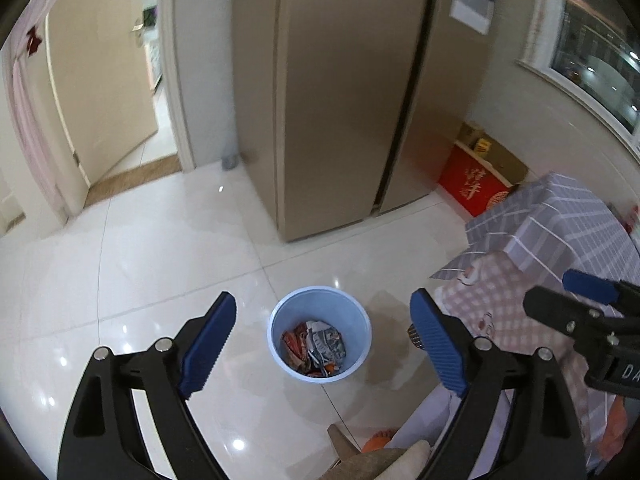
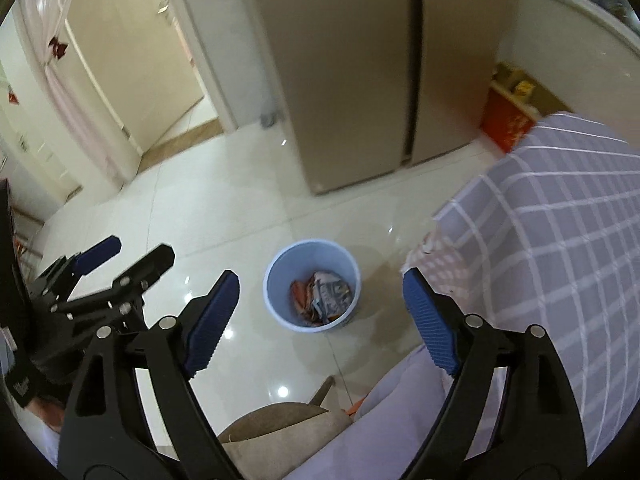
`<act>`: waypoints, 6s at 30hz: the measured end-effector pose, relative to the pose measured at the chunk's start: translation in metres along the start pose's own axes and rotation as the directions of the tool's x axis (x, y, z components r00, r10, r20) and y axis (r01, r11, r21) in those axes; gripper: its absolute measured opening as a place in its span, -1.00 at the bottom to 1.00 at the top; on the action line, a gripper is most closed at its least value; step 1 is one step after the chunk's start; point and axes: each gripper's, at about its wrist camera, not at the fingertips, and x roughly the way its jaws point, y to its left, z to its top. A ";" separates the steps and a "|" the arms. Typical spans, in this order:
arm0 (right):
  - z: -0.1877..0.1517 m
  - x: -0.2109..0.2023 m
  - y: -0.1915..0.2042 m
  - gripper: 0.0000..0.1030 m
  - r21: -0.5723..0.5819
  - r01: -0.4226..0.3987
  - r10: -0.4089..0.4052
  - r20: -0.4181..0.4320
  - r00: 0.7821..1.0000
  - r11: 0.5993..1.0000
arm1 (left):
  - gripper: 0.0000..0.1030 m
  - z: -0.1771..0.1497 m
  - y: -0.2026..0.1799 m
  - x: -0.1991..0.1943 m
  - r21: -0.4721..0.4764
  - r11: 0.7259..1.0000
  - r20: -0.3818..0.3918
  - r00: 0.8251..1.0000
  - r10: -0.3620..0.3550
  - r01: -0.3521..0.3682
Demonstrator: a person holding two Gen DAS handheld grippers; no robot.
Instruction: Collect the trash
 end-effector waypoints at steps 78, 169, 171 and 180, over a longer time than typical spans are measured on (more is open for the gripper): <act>-0.177 -0.262 -0.006 0.75 0.225 0.233 -0.320 0.546 0.774 0.946 | 0.74 -0.097 -0.092 -0.257 0.194 0.980 0.459 0.878 -0.136 0.050; -0.179 -0.261 -0.016 0.75 0.212 0.234 -0.313 0.541 0.781 0.949 | 0.74 -0.098 -0.090 -0.256 0.193 0.980 0.448 0.885 -0.127 0.043; -0.179 -0.261 -0.015 0.75 0.213 0.233 -0.314 0.541 0.780 0.949 | 0.74 -0.098 -0.090 -0.255 0.192 0.980 0.447 0.885 -0.127 0.043; -0.180 -0.261 -0.016 0.75 0.212 0.234 -0.314 0.540 0.781 0.949 | 0.74 -0.098 -0.091 -0.253 0.193 0.980 0.440 0.889 -0.130 0.047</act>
